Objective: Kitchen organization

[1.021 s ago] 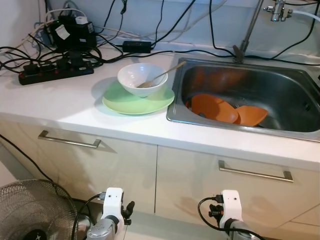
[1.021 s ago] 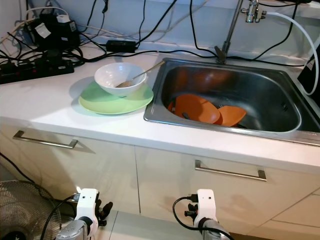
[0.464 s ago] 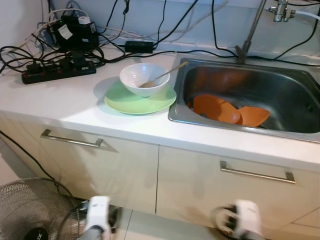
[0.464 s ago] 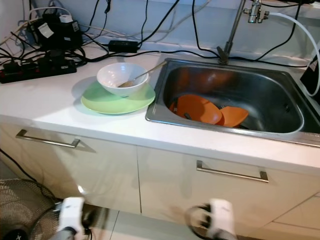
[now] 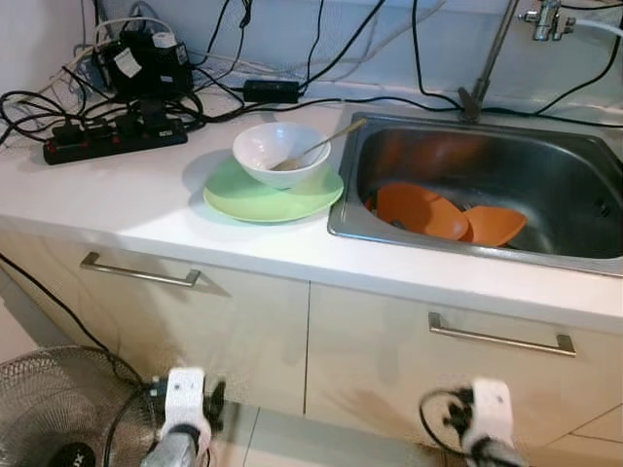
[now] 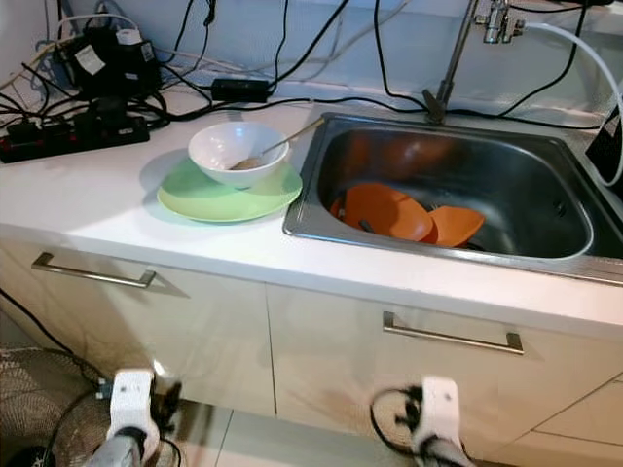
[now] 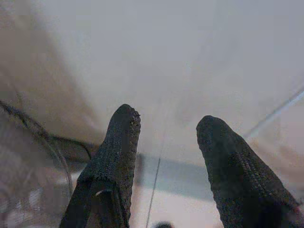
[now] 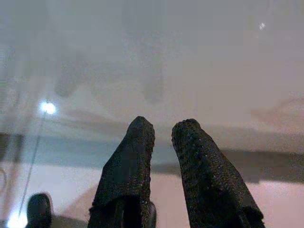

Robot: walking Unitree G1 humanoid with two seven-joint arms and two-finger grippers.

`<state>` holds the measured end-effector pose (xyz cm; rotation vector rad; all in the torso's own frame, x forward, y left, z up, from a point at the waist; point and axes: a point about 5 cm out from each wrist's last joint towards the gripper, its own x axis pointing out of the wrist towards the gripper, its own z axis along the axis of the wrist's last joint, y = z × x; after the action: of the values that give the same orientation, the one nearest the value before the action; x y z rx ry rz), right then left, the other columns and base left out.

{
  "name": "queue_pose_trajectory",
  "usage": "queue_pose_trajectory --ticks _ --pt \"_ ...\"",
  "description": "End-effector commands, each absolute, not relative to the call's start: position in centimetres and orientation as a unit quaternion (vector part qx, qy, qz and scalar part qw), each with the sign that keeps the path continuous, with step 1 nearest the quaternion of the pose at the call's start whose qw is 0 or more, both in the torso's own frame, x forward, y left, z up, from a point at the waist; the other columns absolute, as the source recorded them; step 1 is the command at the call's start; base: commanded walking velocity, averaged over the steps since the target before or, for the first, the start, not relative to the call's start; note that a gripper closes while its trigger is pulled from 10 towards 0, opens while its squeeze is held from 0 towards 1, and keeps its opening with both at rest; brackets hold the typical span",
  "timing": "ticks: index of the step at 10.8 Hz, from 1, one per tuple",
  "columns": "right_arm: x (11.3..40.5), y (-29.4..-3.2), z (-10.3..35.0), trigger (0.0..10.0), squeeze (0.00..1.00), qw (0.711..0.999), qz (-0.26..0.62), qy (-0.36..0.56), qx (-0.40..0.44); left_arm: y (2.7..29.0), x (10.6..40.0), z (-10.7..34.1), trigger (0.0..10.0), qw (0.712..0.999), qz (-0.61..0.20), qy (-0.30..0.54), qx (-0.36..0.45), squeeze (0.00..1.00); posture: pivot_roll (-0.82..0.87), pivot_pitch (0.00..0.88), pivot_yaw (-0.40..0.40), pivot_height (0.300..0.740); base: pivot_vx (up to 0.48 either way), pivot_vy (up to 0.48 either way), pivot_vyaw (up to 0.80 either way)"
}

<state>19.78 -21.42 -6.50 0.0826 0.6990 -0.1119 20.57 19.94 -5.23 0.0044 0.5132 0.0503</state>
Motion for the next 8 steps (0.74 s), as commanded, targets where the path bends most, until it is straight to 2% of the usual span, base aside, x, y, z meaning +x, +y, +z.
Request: queue_pose_trajectory --ticks 1,4,8 --pt "20.62 -21.32 -5.91 10.0 0.00 0.945 -0.054 0.318 0.046 20.08 21.04 -4.59 10.0 0.974 0.032 0.225 0.011 0.00 0.23 0.000 0.005 0.725 0.000 0.000 0.00" --pt "20.95 -21.33 -5.61 10.0 0.00 0.950 -0.053 0.303 0.049 19.86 21.44 -3.92 10.0 0.981 0.036 0.192 0.008 0.00 0.24 0.000 -0.002 0.725 0.000 0.000 0.00" --pt "20.12 -21.29 -6.10 10.0 0.00 0.946 -0.050 0.316 0.048 19.93 20.75 -4.57 10.0 0.976 0.041 0.214 0.007 0.00 0.23 0.000 0.001 0.725 -0.341 0.000 0.00"
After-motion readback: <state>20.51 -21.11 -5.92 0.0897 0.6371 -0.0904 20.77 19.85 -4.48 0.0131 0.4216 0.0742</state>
